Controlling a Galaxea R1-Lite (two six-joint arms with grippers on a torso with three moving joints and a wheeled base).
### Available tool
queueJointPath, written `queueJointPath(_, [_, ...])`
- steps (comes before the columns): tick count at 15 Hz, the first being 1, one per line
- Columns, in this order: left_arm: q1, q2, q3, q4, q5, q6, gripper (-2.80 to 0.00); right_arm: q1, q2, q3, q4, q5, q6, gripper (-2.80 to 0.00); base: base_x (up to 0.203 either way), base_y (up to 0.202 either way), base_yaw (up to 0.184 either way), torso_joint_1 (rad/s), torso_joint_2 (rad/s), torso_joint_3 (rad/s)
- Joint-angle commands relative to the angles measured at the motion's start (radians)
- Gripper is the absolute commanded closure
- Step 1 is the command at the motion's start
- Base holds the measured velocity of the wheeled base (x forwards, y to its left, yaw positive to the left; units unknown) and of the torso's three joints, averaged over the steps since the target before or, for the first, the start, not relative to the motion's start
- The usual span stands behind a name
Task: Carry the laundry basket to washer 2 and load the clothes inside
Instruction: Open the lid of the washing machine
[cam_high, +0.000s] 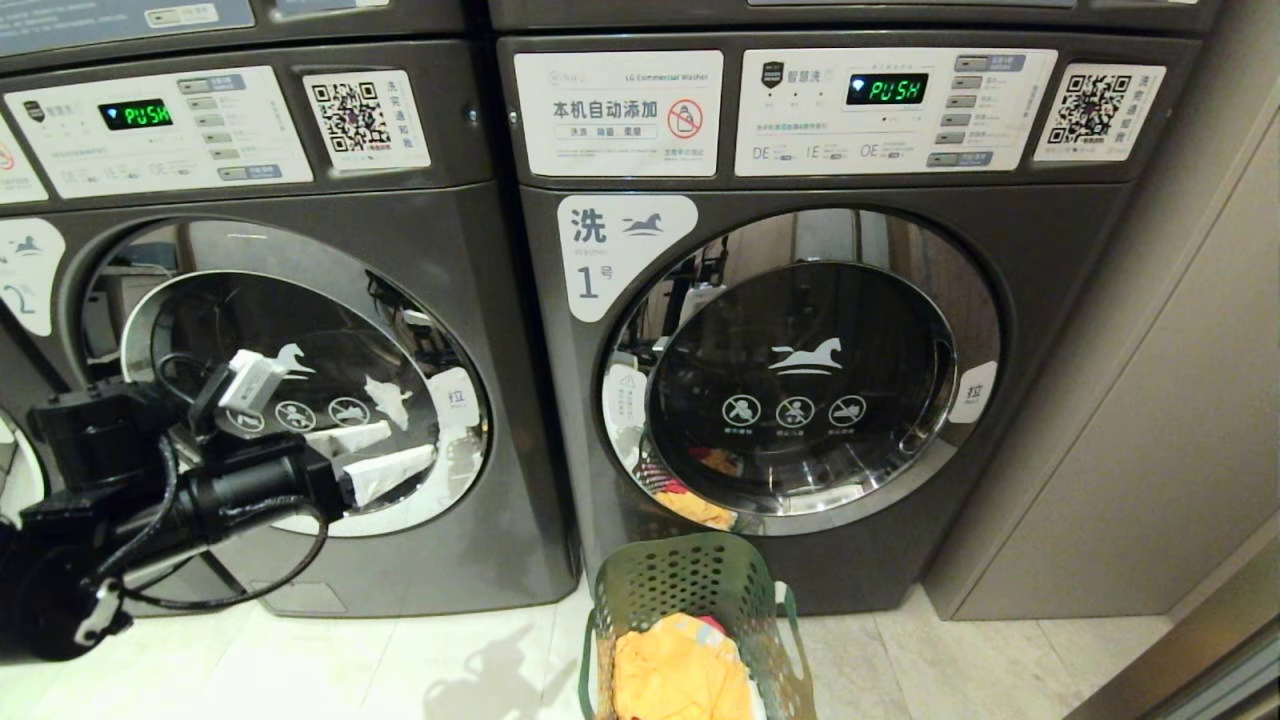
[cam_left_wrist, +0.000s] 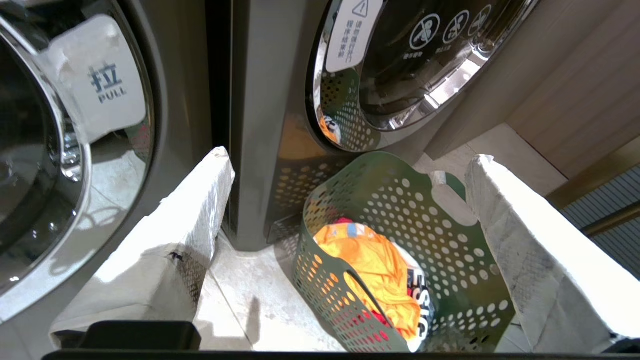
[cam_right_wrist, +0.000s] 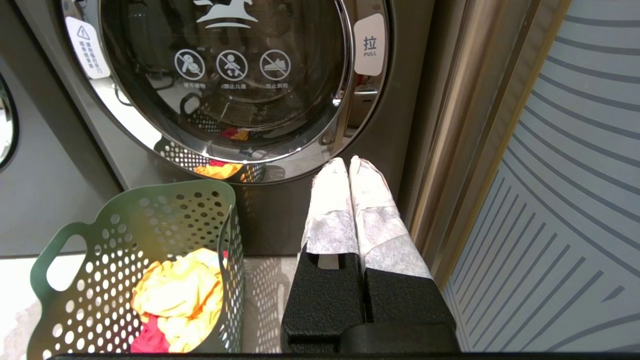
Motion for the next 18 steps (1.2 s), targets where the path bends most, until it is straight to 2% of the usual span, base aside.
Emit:
queueJointPath(1, [0.001, 0.001, 0.025, -0.010, -0.005, -0.004, -2.80, 0.000, 0.001, 0.034, -0.001, 0.001, 0.000, 0.00, 0.000, 0.000, 0.000, 0.000, 0.00, 0.000])
queueJointPath(7, [-0.005, 0.017, 0.031, -0.012, -0.006, -0.009, -2.80, 0.000, 0.001, 0.034, -0.001, 0.000, 0.000, 0.00, 0.000, 0.000, 0.000, 0.000, 0.00, 0.000])
queueJointPath(13, [-0.005, 0.113, -0.076, -0.025, -0.004, 0.001, -2.80, 0.000, 0.001, 0.034, -0.001, 0.000, 0.000, 0.00, 0.000, 0.000, 0.000, 0.000, 0.00, 0.000])
queueJointPath(15, [0.034, 0.153, -0.077, -0.118, -0.007, -0.005, -2.80, 0.000, 0.001, 0.034, -0.001, 0.001, 0.000, 0.00, 0.000, 0.000, 0.000, 0.000, 0.00, 0.000])
queueJointPath(18, [0.074, 0.296, -0.062, -0.269, -0.035, -0.008, -2.80, 0.000, 0.001, 0.034, -0.001, 0.001, 0.000, 0.00, 0.000, 0.000, 0.000, 0.000, 0.00, 0.000])
